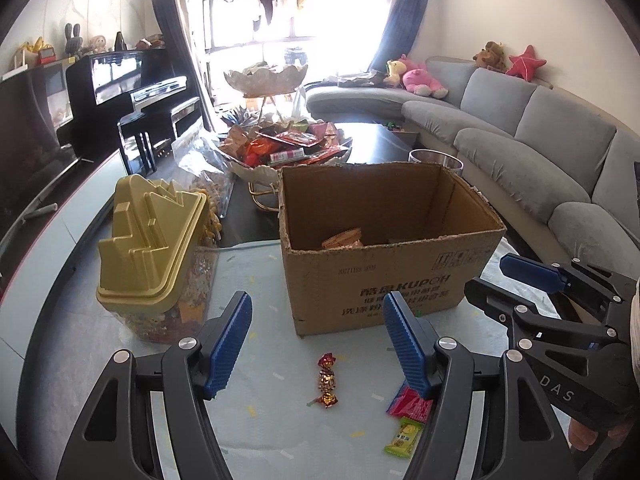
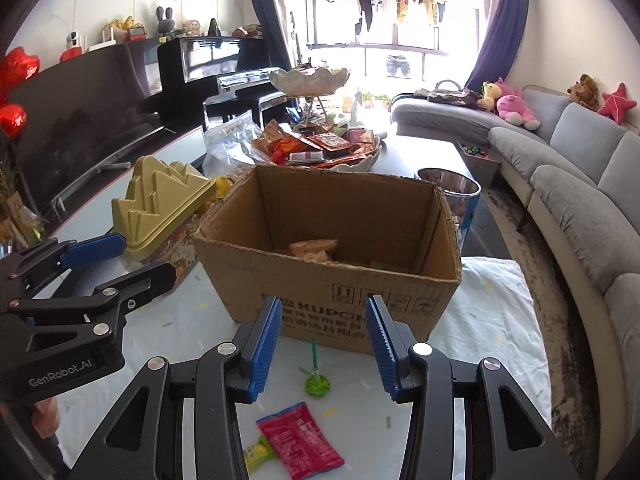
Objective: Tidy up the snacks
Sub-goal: 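Withdraw both open tools from the box toward the toffee and lollipop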
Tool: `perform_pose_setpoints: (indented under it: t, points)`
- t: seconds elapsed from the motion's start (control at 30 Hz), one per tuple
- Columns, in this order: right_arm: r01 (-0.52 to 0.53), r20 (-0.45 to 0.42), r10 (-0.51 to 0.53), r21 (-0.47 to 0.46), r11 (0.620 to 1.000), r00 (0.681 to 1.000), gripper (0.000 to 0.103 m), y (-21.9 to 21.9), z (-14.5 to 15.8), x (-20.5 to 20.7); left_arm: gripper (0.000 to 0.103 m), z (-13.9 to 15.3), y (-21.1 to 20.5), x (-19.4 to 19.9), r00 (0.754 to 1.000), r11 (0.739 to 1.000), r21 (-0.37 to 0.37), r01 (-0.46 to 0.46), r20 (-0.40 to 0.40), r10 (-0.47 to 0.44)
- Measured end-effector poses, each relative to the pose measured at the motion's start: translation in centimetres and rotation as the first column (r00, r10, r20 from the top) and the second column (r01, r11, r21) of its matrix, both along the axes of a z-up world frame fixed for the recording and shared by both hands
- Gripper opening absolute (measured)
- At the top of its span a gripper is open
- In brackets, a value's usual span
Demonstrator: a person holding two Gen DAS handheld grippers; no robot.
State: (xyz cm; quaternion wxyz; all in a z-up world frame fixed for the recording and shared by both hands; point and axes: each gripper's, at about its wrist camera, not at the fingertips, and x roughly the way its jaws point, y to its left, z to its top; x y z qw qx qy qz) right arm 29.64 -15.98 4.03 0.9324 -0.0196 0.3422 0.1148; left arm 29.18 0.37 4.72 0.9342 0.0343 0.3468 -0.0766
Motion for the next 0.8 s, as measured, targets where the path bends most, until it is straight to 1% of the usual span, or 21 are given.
perform_pose_setpoints:
  t: [0.2,0.33,0.53,0.8]
  points:
    - [-0.009,-0.015,0.009,-0.013,1.0,1.0,0.045,0.5,-1.3,-1.8,0.067,-1.4,0.2,-1.3,1.0,1.0,0.001,0.002,-0.028,-0.002]
    - [-0.012,-0.043,0.011,-0.015,1.0,0.999,0.045,0.6,-2.5,-2.5,0.067,-2.9,0.3,-2.0,0.998,1.0,-0.007,0.005,-0.058,-0.005]
    - [-0.019,-0.105,0.019,-0.004,1.0,0.994,0.045,0.7,-4.7,-3.3,0.067,-5.3,0.5,-2.5,0.992,1.0,-0.012,0.007,-0.123,-0.009]
    - [-0.015,-0.189,0.015,0.001,1.0,0.982,0.045,0.9,-7.8,-3.6,0.067,-8.7,1.0,-2.6,0.979,1.0,-0.019,-0.012,-0.204,0.008]
